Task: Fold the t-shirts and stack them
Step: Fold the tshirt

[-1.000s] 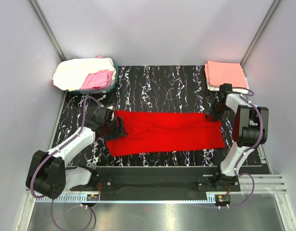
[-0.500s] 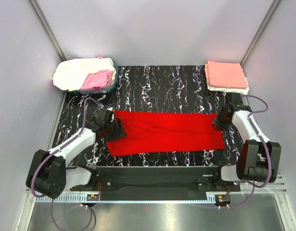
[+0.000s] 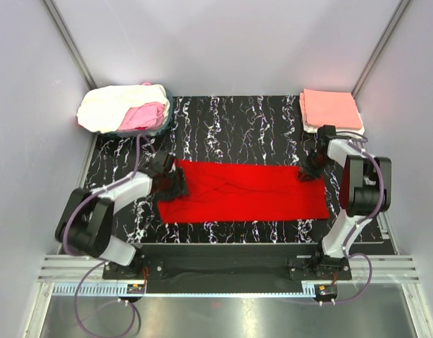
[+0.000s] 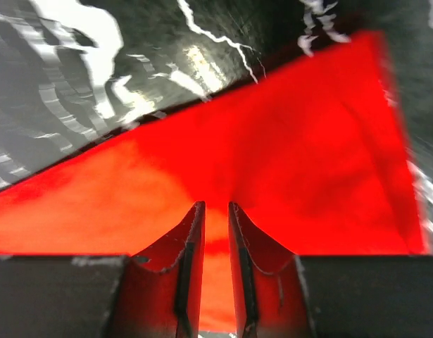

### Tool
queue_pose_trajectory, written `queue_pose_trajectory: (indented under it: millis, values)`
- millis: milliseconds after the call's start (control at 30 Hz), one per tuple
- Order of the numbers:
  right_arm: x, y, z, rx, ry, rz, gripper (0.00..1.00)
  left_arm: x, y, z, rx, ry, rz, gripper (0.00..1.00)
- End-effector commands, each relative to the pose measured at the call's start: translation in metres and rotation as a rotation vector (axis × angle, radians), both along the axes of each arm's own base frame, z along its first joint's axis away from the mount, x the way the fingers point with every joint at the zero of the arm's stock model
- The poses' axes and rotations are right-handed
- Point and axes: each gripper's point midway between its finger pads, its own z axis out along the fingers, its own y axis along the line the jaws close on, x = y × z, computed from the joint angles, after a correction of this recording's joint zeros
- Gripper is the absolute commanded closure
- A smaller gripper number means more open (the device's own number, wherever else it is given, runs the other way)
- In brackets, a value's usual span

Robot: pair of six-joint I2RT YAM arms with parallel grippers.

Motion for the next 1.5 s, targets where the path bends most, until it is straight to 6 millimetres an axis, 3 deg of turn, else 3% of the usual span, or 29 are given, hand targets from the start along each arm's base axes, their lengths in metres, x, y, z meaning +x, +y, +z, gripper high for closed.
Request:
queue_pose_trajectory:
  millis: [0,200,267,300,333,367,400,433,467,500,533,567,600,667,733,800,867,967,1033,1067,1133,1167,1233,1267,1300,1333,1367,1433,1467]
  values:
    - [-0.011,0.022,-0.020,0.032,0.078,0.080,0.74,0.035,-0.006,0.002,0.037,-0.037,0.005,0.37]
    - [-0.057,0.073,-0.027,0.058,0.128,0.174,0.74,0.098,-0.021,-0.011,0.123,0.020,-0.040,0.38]
    - [-0.082,0.095,-0.023,0.063,0.154,0.207,0.74,0.149,-0.038,0.016,0.127,-0.053,-0.064,0.39]
    - [-0.087,0.107,-0.007,0.082,0.111,0.225,0.74,0.159,-0.042,-0.008,0.154,0.001,-0.088,0.40]
    - [-0.109,0.132,-0.004,0.092,0.121,0.303,0.74,0.203,-0.058,0.029,0.169,-0.094,-0.097,0.40]
    - [-0.120,0.150,0.004,0.113,0.128,0.289,0.74,0.220,-0.062,0.027,0.216,-0.110,-0.136,0.40]
    - [-0.133,0.175,0.020,0.150,0.095,0.347,0.74,0.234,-0.071,-0.009,0.248,-0.056,-0.174,0.40]
    - [-0.157,0.216,0.035,0.186,0.081,0.471,0.72,0.270,-0.092,0.038,0.221,-0.154,-0.183,0.40]
    - [-0.175,0.241,0.048,0.239,0.108,0.497,0.71,0.285,-0.110,0.048,0.160,-0.186,-0.211,0.39]
    - [-0.185,0.257,0.059,0.265,0.107,0.536,0.68,0.290,-0.122,0.014,0.120,-0.144,-0.234,0.37]
    - [-0.187,0.271,0.079,0.282,0.084,0.564,0.65,0.308,-0.137,0.034,0.039,-0.224,-0.221,0.36]
    - [-0.194,0.277,0.095,0.268,0.042,0.579,0.62,0.300,-0.147,0.015,-0.031,-0.184,-0.250,0.35]
    - [-0.192,0.276,0.106,0.261,0.012,0.574,0.61,0.327,-0.165,0.076,-0.139,-0.392,-0.252,0.31]
    - [-0.180,0.266,0.131,0.207,-0.076,0.552,0.55,0.308,-0.166,0.066,-0.205,-0.377,-0.251,0.18]
    - [-0.169,0.251,0.158,0.138,-0.157,0.547,0.41,0.311,-0.173,0.126,-0.262,-0.506,-0.278,0.02]
    - [-0.147,0.235,0.161,0.024,-0.210,0.535,0.36,0.310,-0.179,0.176,-0.303,-0.584,-0.321,0.01]
    - [-0.131,0.232,0.163,0.009,-0.214,0.539,0.36,0.305,-0.169,0.199,-0.266,-0.588,-0.309,0.01]
    - [-0.096,0.235,0.161,0.039,-0.261,0.524,0.37,0.288,-0.140,0.277,-0.270,-0.687,-0.275,0.01]
    - [-0.069,0.235,0.161,0.053,-0.297,0.525,0.37,0.277,-0.113,0.295,-0.232,-0.706,-0.229,0.01]
    - [-0.059,0.238,0.147,0.042,-0.268,0.530,0.38,0.256,-0.098,0.344,-0.237,-0.798,-0.217,0.01]
    - [-0.029,0.243,0.134,0.015,-0.259,0.547,0.38,0.239,-0.073,0.351,-0.184,-0.822,-0.186,0.01]
    - [-0.020,0.246,0.129,-0.002,-0.251,0.558,0.38,0.214,-0.061,0.382,-0.176,-0.884,-0.177,0.01]
    - [0.005,0.256,0.139,-0.033,-0.277,0.596,0.39,0.192,-0.041,0.361,-0.107,-0.825,-0.145,0.01]
    - [0.016,0.261,0.114,-0.063,-0.218,0.608,0.39,0.165,-0.028,0.381,-0.109,-0.860,-0.121,0.01]
    - [0.031,0.266,0.126,-0.085,-0.249,0.607,0.39,0.150,-0.022,0.384,-0.114,-0.878,-0.108,0.01]
    - [0.039,0.267,0.122,-0.111,-0.246,0.620,0.37,0.136,-0.017,0.339,-0.107,-0.798,-0.091,0.01]
    - [0.050,0.264,0.095,-0.176,-0.200,0.621,0.37,0.102,-0.006,0.370,-0.147,-0.903,-0.070,0.01]
    - [0.068,0.267,0.098,-0.216,-0.209,0.625,0.36,0.074,0.002,0.370,-0.185,-0.957,-0.050,0.01]
    - [0.075,0.264,0.074,-0.263,-0.163,0.623,0.36,0.048,0.011,0.359,-0.184,-0.951,-0.044,0.01]
